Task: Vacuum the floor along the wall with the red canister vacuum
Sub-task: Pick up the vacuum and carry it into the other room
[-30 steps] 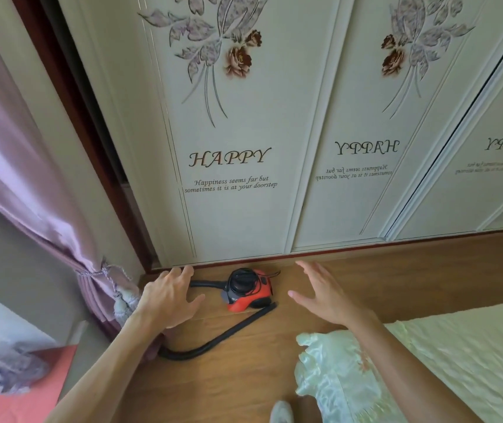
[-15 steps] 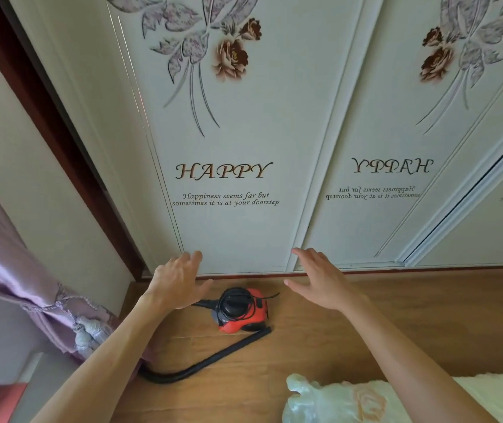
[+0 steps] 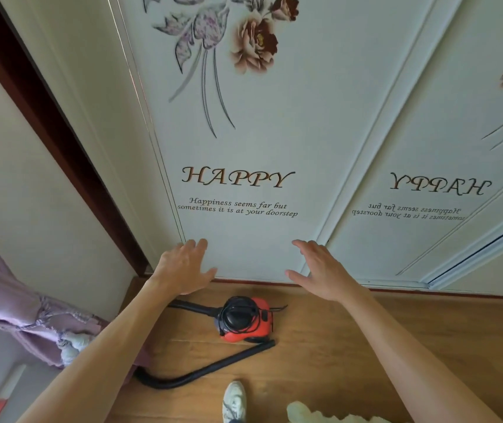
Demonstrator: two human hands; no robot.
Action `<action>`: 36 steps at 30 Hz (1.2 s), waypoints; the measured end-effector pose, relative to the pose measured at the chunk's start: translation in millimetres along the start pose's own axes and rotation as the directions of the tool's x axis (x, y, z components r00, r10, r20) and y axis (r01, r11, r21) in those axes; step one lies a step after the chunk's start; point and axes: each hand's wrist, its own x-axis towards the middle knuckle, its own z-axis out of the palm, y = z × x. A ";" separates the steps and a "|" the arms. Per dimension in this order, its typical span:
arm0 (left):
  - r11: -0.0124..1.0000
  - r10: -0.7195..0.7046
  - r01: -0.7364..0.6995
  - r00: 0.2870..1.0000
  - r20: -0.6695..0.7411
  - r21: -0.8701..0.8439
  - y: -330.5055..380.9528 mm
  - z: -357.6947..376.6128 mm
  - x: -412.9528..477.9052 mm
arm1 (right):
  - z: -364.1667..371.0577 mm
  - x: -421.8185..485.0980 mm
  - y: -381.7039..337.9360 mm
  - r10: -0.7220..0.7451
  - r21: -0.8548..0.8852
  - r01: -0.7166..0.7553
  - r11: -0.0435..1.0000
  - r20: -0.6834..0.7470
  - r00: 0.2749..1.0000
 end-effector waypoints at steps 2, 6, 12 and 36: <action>1.000 -0.007 0.007 1.000 -0.008 -0.014 -6.5 0.1 18.6 | -4.5 21.4 0.4 -0.007 -0.006 0.007 1.000 0.017 1.000; 0.999 -0.024 0.024 0.999 0.022 -0.022 -19.0 3.9 41.8 | -9.4 58.1 -1.8 -0.029 -0.012 0.030 0.999 0.033 0.999; 0.996 -0.085 0.086 0.996 0.042 -0.026 -39.0 7.6 58.6 | -10.2 104.3 -12.6 -0.086 -0.027 0.089 0.996 0.092 0.992; 0.671 -0.731 0.726 0.682 0.027 -0.150 5.5 34.5 58.1 | -13.6 303.1 -16.9 -0.618 0.037 0.660 0.751 0.394 0.681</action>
